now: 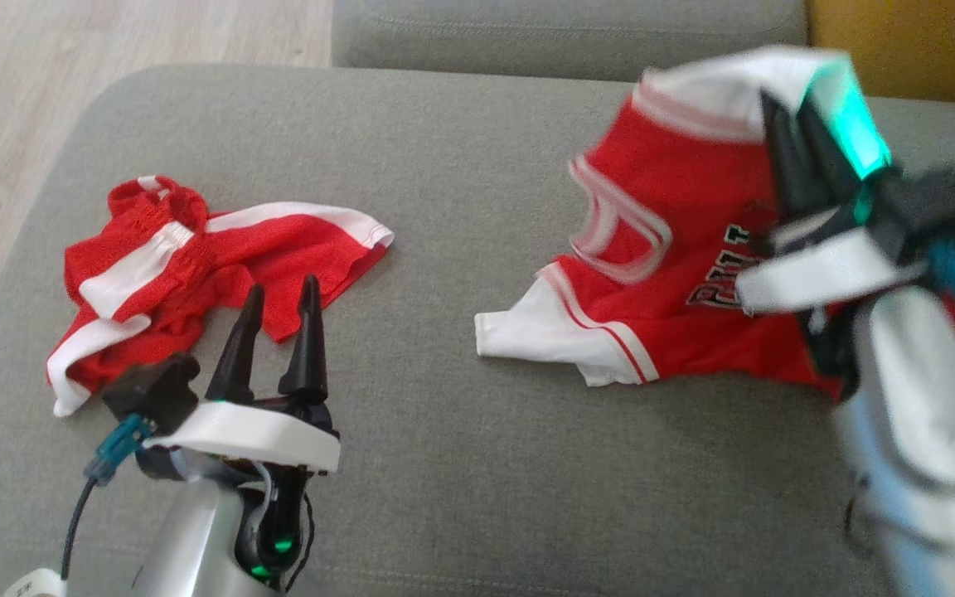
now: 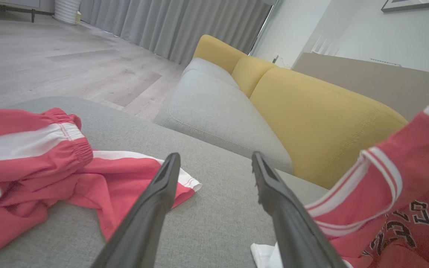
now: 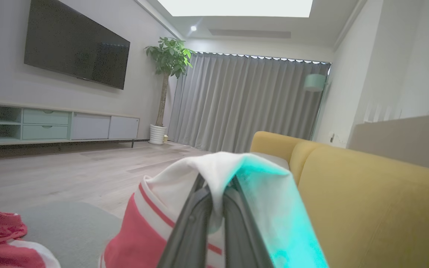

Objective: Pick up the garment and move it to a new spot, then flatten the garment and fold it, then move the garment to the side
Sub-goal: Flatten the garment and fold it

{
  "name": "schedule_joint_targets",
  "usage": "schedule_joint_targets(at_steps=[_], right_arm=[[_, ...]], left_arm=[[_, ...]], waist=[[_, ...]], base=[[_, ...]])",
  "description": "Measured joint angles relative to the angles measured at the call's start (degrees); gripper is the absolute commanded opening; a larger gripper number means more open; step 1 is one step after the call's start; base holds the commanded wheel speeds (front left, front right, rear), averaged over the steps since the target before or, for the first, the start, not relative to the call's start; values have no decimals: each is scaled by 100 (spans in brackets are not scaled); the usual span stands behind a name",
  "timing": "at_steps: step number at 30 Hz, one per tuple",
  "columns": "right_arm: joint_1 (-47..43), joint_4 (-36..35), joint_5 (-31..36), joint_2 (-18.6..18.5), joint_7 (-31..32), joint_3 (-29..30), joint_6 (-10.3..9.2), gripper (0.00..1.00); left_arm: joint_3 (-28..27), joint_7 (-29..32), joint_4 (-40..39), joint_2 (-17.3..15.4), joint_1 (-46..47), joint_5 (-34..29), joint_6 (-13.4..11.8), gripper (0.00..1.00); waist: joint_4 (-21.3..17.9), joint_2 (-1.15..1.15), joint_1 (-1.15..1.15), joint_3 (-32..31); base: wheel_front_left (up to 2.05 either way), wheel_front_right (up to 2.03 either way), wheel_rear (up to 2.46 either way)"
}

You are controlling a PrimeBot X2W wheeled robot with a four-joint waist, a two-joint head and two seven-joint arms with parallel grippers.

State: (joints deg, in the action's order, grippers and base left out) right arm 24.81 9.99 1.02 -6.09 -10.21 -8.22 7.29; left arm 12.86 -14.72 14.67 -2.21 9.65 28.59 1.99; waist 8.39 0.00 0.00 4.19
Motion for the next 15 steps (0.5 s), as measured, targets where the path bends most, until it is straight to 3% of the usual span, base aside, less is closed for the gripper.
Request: schedule_joint_targets(at_steps=[5,15], right_arm=[[1016,279,-57,-572,530,-336,0,0],[2941,2120,-298,-1834,822,-1180,0,0]], left_arm=[[146,0,-71,1,27,83,1,100],[476,0,-82,2,404,275,11,100]], waist=[[165,0,0,196],[782,0,0,877]], base=[[0,0,0],[0,0,0]])
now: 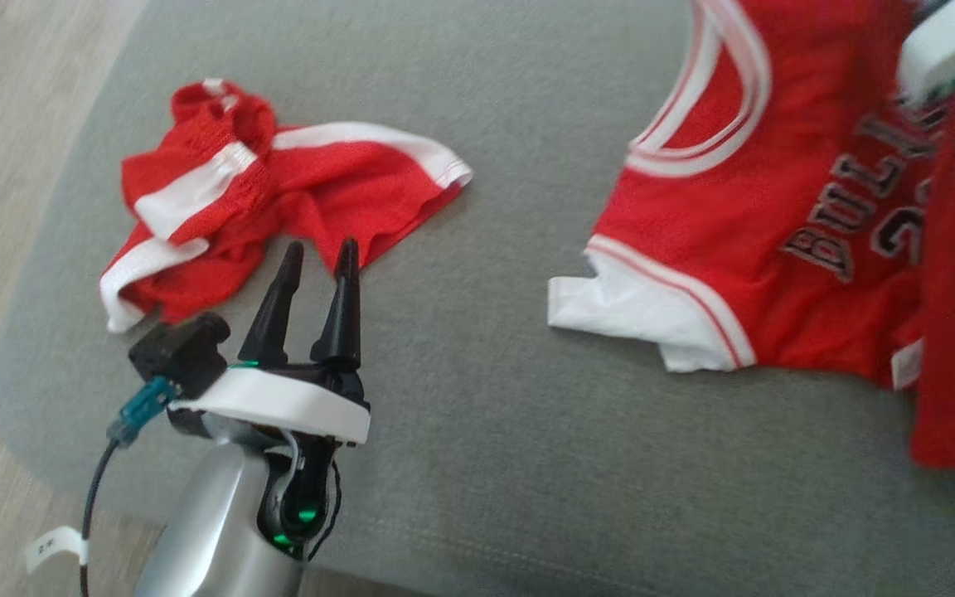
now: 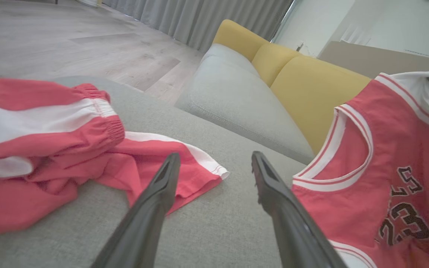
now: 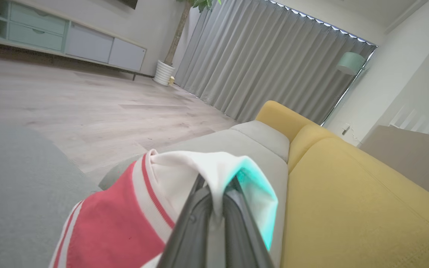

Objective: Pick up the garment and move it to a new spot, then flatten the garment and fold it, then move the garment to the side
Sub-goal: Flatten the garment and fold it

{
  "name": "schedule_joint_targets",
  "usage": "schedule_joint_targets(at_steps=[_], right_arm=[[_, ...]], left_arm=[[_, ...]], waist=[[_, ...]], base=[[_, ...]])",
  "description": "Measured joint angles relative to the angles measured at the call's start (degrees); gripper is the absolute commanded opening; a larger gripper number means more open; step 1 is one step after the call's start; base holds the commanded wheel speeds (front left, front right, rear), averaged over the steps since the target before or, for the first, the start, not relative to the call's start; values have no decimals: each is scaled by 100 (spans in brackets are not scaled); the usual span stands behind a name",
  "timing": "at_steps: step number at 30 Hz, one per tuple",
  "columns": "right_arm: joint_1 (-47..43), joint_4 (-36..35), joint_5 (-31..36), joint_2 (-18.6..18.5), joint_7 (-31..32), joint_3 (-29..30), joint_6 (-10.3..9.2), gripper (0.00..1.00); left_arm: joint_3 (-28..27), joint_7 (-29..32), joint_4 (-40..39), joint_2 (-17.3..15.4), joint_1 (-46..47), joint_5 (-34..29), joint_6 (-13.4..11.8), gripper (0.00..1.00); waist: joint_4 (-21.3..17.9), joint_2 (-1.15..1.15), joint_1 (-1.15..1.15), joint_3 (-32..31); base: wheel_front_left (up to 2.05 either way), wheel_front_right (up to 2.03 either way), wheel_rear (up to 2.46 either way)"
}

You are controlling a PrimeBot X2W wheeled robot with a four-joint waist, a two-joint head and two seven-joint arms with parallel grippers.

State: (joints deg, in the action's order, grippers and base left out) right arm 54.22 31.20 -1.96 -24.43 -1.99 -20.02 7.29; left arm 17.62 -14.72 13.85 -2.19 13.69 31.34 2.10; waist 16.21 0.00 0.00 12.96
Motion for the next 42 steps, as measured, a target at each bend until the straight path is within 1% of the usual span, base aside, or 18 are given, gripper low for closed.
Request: schedule_joint_targets(at_steps=[3,7,8,11,14,18,24,25,27,30,33,38,42], right_arm=[[717,564,3,-191,-4,-211,0,0],[1601,1368,194,-224,-51,-358,0,0],[1753,1619,197,-210,-7,-385,0,100],[1925,2356,153,-147,258,-627,0,100],[1881,2731,16,66,189,-944,0,100],[1887,2913,-230,277,-181,-1105,0,100],[1527,3027,-687,436,-883,-1037,0,100],[1284,2973,-833,527,-1044,-1018,0,100],[1005,2816,-981,590,-1145,-971,0,100],[510,2443,-1198,617,-1221,-853,0,100],[-64,1944,-1376,620,-1238,-602,0,100],[-1266,846,-1393,642,-1241,85,0,100],[-2387,179,-1354,943,-1249,735,0,100]], left_arm=[[30,0,0,0,86,79,4,100],[62,0,-19,3,321,165,45,100],[69,0,-34,4,366,179,46,100],[94,0,-38,7,450,216,43,100],[76,0,-40,8,453,218,23,100],[-2,0,-35,13,454,198,-4,100],[-250,0,-21,21,453,18,10,100],[-315,0,-14,23,448,-58,45,100],[-380,0,-8,21,426,-81,47,100],[-438,0,4,22,343,-111,45,100],[-520,0,7,19,197,-166,43,100],[-554,0,5,19,13,-249,41,100],[-558,0,3,15,-131,-313,44,100]], waist=[[191,0,0,248],[405,0,0,581],[449,0,0,655],[552,0,-1,830],[539,0,-2,889],[343,0,0,825],[-45,0,0,548],[-193,0,0,421],[-345,0,0,288],[-570,0,0,65],[-786,0,0,-153],[-1097,0,0,-467],[-1289,0,0,-660]], base=[[0,0,0],[0,0,0],[0,0,0],[0,0,0],[0,0,0],[0,0,0],[0,0,0],[0,0,0],[0,0,0],[0,0,0],[0,0,0],[0,0,0],[0,0,0]])
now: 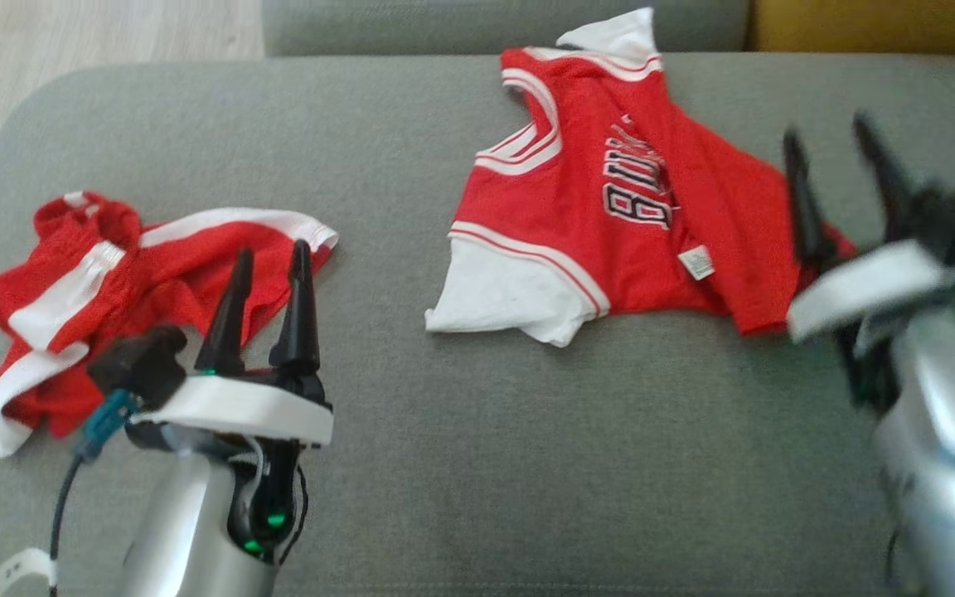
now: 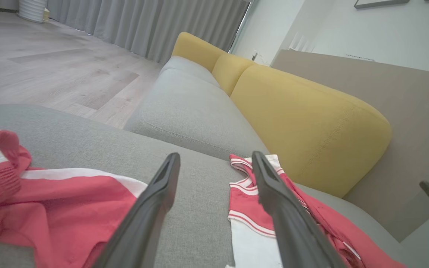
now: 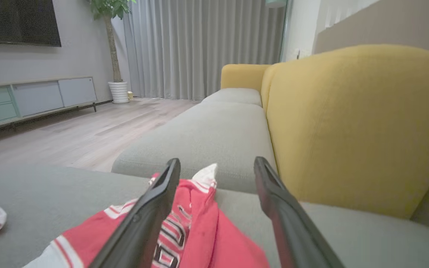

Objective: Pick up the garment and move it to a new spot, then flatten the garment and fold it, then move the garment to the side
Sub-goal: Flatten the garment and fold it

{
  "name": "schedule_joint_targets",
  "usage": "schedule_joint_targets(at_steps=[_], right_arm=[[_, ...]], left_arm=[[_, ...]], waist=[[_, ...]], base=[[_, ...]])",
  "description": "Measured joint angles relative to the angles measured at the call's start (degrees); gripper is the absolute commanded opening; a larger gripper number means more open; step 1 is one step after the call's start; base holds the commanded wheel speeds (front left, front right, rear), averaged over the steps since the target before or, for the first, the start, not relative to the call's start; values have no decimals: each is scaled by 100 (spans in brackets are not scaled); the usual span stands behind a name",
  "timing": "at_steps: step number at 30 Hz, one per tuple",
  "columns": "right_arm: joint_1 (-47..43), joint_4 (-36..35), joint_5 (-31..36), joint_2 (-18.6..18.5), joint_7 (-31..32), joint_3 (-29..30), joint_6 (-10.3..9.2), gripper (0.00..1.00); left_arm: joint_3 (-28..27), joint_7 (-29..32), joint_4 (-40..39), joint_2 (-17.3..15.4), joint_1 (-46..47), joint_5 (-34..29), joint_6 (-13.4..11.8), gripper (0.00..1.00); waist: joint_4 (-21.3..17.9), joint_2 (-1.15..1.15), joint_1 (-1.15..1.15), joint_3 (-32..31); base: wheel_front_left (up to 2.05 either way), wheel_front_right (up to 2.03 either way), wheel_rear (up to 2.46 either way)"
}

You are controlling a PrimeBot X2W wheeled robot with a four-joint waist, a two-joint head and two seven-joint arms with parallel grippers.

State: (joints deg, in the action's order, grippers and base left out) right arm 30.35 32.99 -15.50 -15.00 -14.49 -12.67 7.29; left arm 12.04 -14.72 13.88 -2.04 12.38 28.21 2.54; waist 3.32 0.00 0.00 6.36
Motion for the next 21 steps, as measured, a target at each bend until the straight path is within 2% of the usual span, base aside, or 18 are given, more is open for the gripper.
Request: schedule_joint_targets(at_steps=[6,11,16,21], right_arm=[[-1516,-826,505,622,0,638,0,100],[-2085,-1181,882,859,44,891,0,100],[-2232,-1445,1145,945,169,968,0,100],[-2205,-1410,1486,951,470,966,0,100]], left_arm=[[0,0,25,-1,-344,-82,1,100],[4,0,24,-4,-427,-81,-1,100],[33,0,22,-7,-426,-81,-1,100],[62,0,18,-8,-386,-82,1,100]], waist=[[-190,0,0,-164],[-230,0,0,-174],[-230,0,0,-95],[-176,0,0,47]], base=[[0,0,0],[0,0,0],[0,0,0],[0,0,0]])
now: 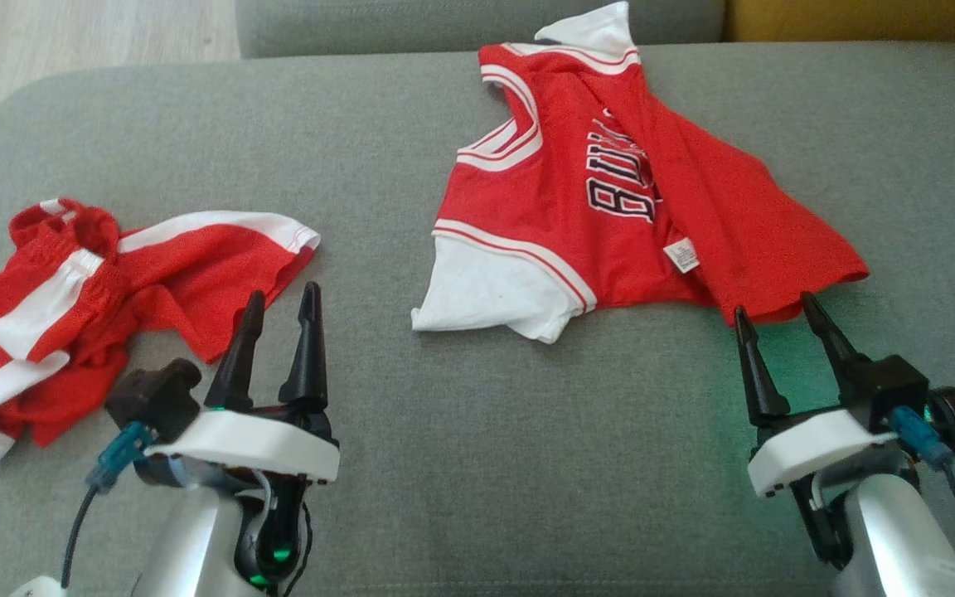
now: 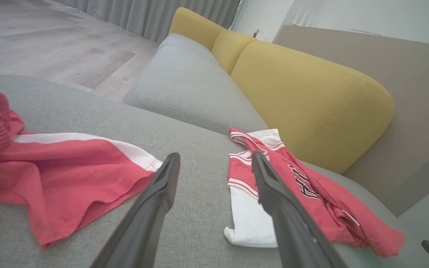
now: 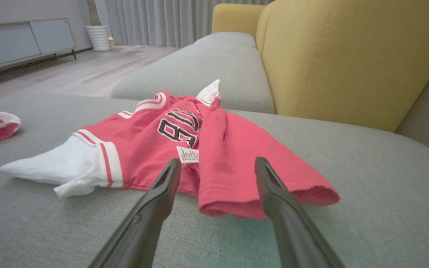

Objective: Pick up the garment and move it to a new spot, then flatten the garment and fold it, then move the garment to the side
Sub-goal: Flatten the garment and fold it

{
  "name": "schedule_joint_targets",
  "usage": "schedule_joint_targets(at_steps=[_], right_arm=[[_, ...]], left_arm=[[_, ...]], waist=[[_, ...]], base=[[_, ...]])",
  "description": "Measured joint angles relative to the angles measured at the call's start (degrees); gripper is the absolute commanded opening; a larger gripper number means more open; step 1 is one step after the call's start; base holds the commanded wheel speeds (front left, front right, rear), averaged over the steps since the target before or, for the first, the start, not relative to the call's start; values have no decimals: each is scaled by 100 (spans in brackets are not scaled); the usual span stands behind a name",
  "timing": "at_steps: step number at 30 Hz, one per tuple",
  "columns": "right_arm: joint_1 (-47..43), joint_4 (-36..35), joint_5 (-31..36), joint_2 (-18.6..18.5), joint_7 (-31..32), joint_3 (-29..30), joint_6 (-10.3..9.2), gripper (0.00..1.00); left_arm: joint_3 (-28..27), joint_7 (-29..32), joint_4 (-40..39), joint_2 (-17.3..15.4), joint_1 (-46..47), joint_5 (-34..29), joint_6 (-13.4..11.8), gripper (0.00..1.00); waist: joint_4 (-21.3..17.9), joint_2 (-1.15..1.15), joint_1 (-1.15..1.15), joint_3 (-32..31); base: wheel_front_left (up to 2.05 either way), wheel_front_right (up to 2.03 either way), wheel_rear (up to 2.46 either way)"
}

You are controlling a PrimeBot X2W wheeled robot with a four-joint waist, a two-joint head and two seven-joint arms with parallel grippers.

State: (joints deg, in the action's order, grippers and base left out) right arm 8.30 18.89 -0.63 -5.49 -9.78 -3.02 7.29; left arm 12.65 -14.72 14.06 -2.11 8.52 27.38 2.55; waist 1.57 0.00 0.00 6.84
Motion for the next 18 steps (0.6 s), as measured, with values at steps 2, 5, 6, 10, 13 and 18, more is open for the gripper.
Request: schedule_joint_targets(at_steps=[2,5,6,10,13,18], right_arm=[[53,86,99,-1,79,5,0,100],[180,255,254,-2,152,34,0,100],[229,305,299,-3,190,62,0,100],[394,527,472,-3,253,159,0,100],[464,676,527,-3,253,211,0,100],[592,837,526,1,249,268,0,32]], left_arm=[[8,0,-1,0,12,0,1,100],[15,0,3,0,29,0,4,100],[15,0,5,-1,43,0,5,100],[12,0,10,-1,155,0,20,100],[11,0,10,0,230,0,49,100],[-3,0,12,0,257,0,57,100]], waist=[[36,0,0,65],[104,0,0,178],[130,0,0,217],[226,0,0,368],[286,0,0,462],[335,0,0,558]], base=[[0,0,0],[0,0,0],[0,0,0],[0,0,0],[0,0,0],[0,0,0]])
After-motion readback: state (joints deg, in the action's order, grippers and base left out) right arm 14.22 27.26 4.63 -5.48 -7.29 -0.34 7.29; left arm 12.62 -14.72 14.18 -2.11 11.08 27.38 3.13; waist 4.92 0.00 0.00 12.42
